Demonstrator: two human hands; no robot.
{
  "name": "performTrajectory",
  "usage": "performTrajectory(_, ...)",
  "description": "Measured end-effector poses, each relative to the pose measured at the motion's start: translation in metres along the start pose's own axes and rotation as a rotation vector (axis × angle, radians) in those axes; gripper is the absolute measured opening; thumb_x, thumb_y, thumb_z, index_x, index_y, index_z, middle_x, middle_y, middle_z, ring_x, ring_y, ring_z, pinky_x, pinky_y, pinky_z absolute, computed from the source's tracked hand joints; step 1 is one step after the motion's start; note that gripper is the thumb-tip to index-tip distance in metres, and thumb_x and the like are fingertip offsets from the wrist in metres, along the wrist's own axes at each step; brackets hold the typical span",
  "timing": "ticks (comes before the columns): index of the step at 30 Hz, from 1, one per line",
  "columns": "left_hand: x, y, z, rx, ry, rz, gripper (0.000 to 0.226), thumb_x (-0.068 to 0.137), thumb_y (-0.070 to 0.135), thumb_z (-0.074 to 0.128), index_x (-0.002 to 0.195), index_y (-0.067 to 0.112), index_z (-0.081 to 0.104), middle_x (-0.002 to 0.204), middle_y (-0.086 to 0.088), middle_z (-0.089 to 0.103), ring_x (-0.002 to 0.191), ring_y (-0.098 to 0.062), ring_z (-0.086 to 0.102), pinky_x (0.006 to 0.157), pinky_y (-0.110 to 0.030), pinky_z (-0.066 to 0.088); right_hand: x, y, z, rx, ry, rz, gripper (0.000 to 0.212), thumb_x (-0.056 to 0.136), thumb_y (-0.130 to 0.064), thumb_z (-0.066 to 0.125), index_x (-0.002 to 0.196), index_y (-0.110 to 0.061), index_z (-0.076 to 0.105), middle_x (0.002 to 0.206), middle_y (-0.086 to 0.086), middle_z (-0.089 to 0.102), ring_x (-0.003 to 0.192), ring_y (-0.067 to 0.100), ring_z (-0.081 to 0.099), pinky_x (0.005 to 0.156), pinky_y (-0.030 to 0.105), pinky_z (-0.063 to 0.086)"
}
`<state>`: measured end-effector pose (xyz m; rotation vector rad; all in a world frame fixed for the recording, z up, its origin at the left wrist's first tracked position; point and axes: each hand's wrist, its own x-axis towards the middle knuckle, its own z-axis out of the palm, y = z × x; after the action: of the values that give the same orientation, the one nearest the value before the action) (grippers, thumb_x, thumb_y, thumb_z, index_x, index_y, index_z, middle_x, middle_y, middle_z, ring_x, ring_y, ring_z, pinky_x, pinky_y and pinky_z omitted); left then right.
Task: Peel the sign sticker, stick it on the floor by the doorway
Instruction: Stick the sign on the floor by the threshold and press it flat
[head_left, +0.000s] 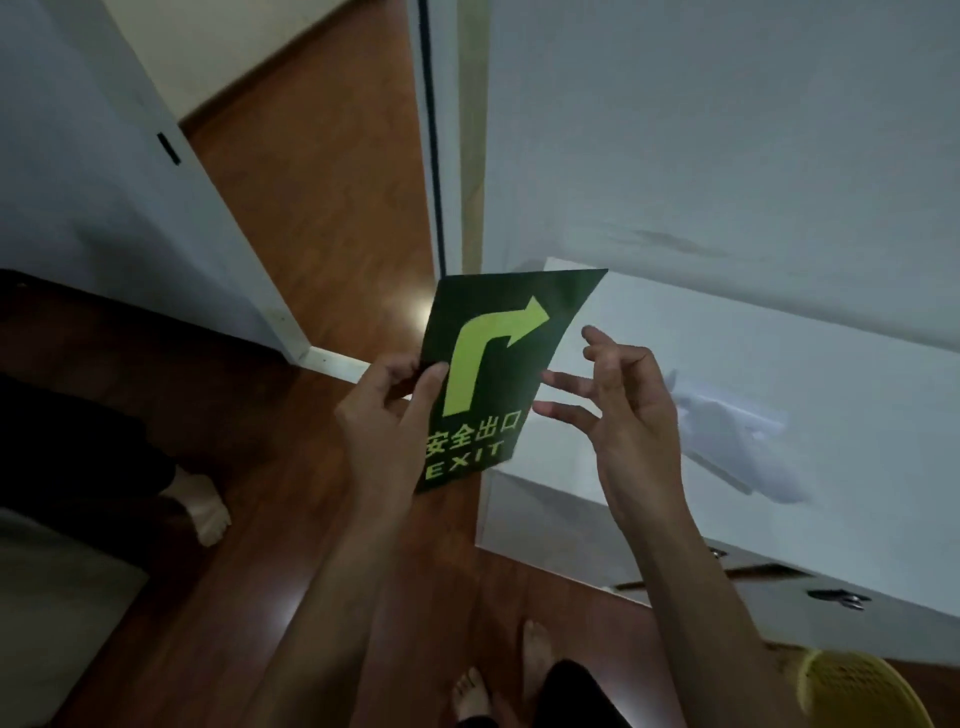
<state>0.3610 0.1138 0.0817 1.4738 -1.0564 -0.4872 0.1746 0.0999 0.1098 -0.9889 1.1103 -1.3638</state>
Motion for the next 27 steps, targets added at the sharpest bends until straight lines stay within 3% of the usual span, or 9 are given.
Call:
performTrajectory(3,0.02,-0.021,-0.013,-0.053,-0.028,-0.101,0.008,0.087,0.023,0.07,0.084,0.03,0.068,0.081,0.011,0.073,0.077,-0.007,0.07,0.069,-0.022,0.055,0.016,0.027,0.01,-0.298,0.105,0.025,0.022,0.098,-0.025,0.064,0.118,-0.022,0.057,0.131,-0.004,0.059,0.082,0.015,0.074,0.065,0.031,0.063)
performTrajectory(6,0.047,-0.038,-0.021,-0.122,-0.073,-0.172,0.015,0.087,0.017,0.07,0.082,0.031,0.069,0.084,0.012,0.075,0.079,-0.006,0.07,0.068,-0.017,0.053,0.044,0.053,0.022,-0.435,0.08,0.113,0.029,0.096,-0.027,0.066,0.123,-0.029,0.057,0.118,-0.01,0.066,0.072,0.005,0.072,0.07,0.032,0.062)
performTrajectory(9,0.075,-0.051,-0.025,-0.154,-0.101,-0.258,0.011,0.088,0.016,0.068,0.084,0.026,0.069,0.085,0.01,0.076,0.08,-0.006,0.071,0.067,-0.016,0.053,0.072,0.073,0.039,-0.428,-0.002,0.169,0.011,0.096,-0.022,0.066,0.104,-0.027,0.072,0.098,-0.006,0.076,0.071,0.007,0.072,0.069,0.031,0.062)
performTrajectory(12,0.107,-0.06,-0.029,-0.154,-0.156,-0.327,0.005,0.09,0.014,0.065,0.088,0.018,0.068,0.085,0.006,0.075,0.081,-0.008,0.071,0.067,-0.018,0.054,0.095,0.089,0.06,-0.384,-0.032,0.211,0.014,0.095,-0.017,0.067,0.09,-0.028,0.075,0.089,-0.005,0.078,0.079,0.013,0.074,0.067,0.023,0.061)
performTrajectory(16,0.149,-0.081,-0.033,-0.119,-0.207,-0.333,0.011,0.09,0.008,0.065,0.094,-0.002,0.064,0.087,-0.005,0.072,0.08,-0.012,0.069,0.071,-0.025,0.056,0.125,0.109,0.089,-0.366,-0.044,0.291,0.011,0.095,-0.023,0.069,0.106,-0.025,0.069,0.101,-0.003,0.073,0.08,0.016,0.074,0.066,0.026,0.062)
performTrajectory(18,0.171,-0.097,-0.037,-0.114,-0.225,-0.336,0.015,0.09,0.008,0.065,0.095,-0.007,0.062,0.086,-0.002,0.073,0.079,-0.01,0.069,0.068,-0.022,0.054,0.14,0.121,0.106,-0.364,-0.07,0.353,0.02,0.095,-0.026,0.069,0.114,-0.024,0.064,0.106,-0.003,0.07,0.083,0.015,0.073,0.064,0.024,0.061)
performTrajectory(20,0.192,-0.114,-0.042,-0.108,-0.249,-0.343,0.019,0.09,0.009,0.065,0.096,-0.009,0.061,0.084,0.003,0.074,0.08,-0.008,0.07,0.067,-0.018,0.053,0.15,0.133,0.123,-0.385,-0.084,0.392,0.016,0.096,-0.026,0.067,0.111,-0.021,0.067,0.102,0.0,0.072,0.08,0.015,0.074,0.068,0.03,0.064)
performTrajectory(23,0.226,-0.144,-0.057,-0.117,-0.26,-0.375,0.019,0.089,0.011,0.067,0.095,-0.007,0.061,0.085,0.003,0.075,0.081,-0.009,0.07,0.067,-0.02,0.054,0.164,0.154,0.154,-0.371,-0.058,0.422,0.008,0.095,-0.022,0.068,0.098,-0.016,0.072,0.092,0.006,0.074,0.078,0.017,0.073,0.078,0.042,0.064)
performTrajectory(27,0.269,-0.188,-0.083,-0.088,-0.312,-0.426,0.002,0.088,0.014,0.068,0.09,0.013,0.067,0.09,-0.003,0.075,0.081,-0.013,0.072,0.065,-0.024,0.056,0.168,0.183,0.2,-0.366,-0.018,0.447,0.008,0.094,-0.015,0.07,0.086,-0.018,0.072,0.087,0.003,0.074,0.07,0.013,0.072,0.078,0.042,0.064)
